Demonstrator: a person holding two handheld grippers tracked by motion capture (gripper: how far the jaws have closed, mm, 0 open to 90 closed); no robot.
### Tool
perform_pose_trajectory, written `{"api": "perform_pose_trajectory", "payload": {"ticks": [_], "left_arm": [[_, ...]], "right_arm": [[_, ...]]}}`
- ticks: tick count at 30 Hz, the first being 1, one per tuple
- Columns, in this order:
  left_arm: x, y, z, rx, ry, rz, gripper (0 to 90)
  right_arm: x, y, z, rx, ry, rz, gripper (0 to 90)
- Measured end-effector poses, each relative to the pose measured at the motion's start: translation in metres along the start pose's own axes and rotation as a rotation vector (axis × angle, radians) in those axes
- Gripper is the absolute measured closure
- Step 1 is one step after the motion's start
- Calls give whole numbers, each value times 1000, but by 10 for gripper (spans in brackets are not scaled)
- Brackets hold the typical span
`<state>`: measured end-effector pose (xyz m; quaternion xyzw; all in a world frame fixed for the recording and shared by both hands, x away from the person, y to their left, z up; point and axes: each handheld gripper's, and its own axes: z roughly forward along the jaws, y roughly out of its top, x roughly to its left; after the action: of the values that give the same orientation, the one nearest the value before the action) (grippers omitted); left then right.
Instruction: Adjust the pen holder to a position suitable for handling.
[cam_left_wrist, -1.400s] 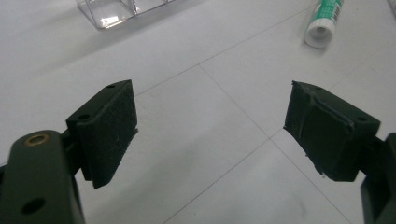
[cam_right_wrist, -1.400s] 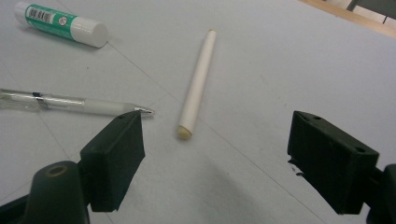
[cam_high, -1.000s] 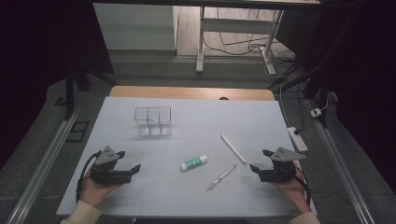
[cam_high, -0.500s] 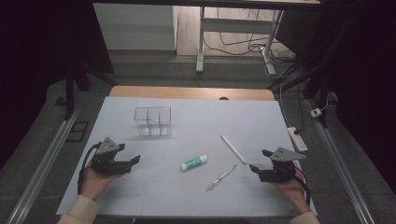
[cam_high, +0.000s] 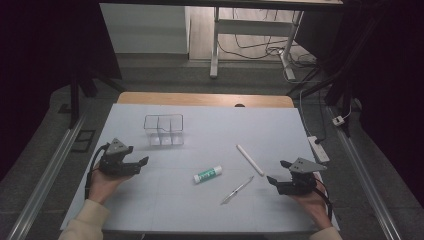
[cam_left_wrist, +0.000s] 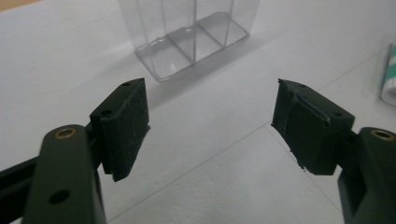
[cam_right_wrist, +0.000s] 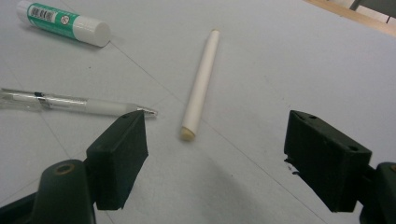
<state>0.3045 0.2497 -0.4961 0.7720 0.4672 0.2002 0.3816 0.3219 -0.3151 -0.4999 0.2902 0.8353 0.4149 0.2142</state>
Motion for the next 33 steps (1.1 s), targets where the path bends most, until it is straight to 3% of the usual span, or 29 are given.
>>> {"api": "perform_pose_trajectory", "payload": {"ticks": [3, 21, 28, 33], "left_arm": [[4, 1, 0, -1, 16, 9, 288], [40, 14, 21, 52, 78, -25, 408], [47, 18, 29, 61, 102, -35, 594], [52, 25, 37, 62, 93, -22, 799]], "right_arm": [[0, 0, 0, 2, -1, -3, 209], [0, 0, 1, 5, -2, -4, 216], [-1, 0, -1, -12, -10, 6, 225], [0, 0, -1, -1, -15, -3, 225]]}}
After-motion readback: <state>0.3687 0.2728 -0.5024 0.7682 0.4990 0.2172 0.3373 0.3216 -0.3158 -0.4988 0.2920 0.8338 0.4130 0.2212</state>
